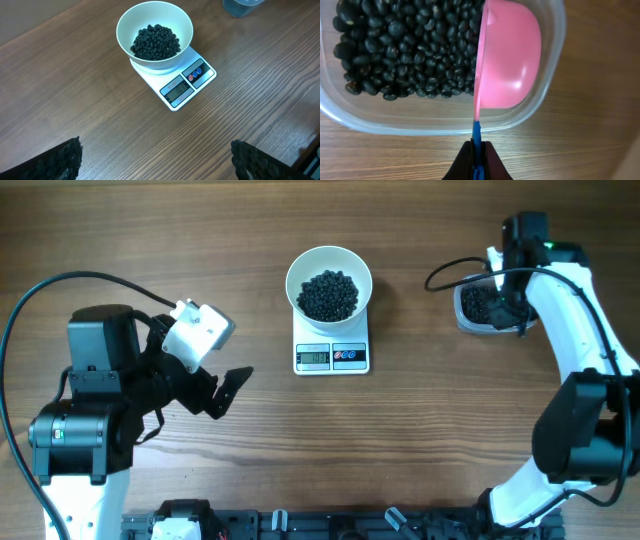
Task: Scoop item into bowl and weigh 150g on scale
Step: 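Dip the pink scoop into the black beans and fill it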
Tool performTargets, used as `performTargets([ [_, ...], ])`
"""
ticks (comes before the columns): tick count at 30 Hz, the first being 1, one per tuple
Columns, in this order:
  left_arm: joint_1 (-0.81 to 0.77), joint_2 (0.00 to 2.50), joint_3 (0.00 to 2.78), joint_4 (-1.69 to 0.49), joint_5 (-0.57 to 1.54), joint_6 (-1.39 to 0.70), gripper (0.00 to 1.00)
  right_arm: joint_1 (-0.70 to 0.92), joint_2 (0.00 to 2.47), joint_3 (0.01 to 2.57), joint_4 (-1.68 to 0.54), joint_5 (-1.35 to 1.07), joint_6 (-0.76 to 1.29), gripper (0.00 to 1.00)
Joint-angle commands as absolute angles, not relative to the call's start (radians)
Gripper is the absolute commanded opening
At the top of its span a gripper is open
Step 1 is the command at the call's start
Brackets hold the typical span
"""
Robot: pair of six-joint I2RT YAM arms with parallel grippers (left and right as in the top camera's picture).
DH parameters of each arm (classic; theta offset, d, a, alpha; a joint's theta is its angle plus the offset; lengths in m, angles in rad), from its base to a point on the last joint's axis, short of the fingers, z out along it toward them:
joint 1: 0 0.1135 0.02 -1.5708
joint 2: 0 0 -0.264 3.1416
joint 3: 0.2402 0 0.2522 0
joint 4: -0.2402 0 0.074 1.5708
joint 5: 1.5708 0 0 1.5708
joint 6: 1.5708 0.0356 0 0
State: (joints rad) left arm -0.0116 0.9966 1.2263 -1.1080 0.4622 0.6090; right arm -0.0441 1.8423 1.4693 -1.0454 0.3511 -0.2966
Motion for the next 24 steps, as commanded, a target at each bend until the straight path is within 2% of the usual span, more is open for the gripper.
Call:
performTargets([
  [1,-0.007,0.998,1.245,-1.109,0.478,0.624,1.0,-0.034,1.863,1.492,-1.039,0.481,-0.285,0.04],
  [6,-0.007,0.998,1.245,-1.109,0.478,0.625,1.0,-0.019,1.912,1.493,-1.036,0.492,-0.291,0.04],
  [15,-0.007,0.998,1.245,-1.109,0.478,0.624,1.0,0.012,1.955,1.52,-1.018,0.231,-0.34,0.04],
  [24,-0.007,0.998,1.245,-1.109,0.478,0.624,1.0,-0.111,1.955,1.629,-1.068,-0.032,-0.374,0.04],
])
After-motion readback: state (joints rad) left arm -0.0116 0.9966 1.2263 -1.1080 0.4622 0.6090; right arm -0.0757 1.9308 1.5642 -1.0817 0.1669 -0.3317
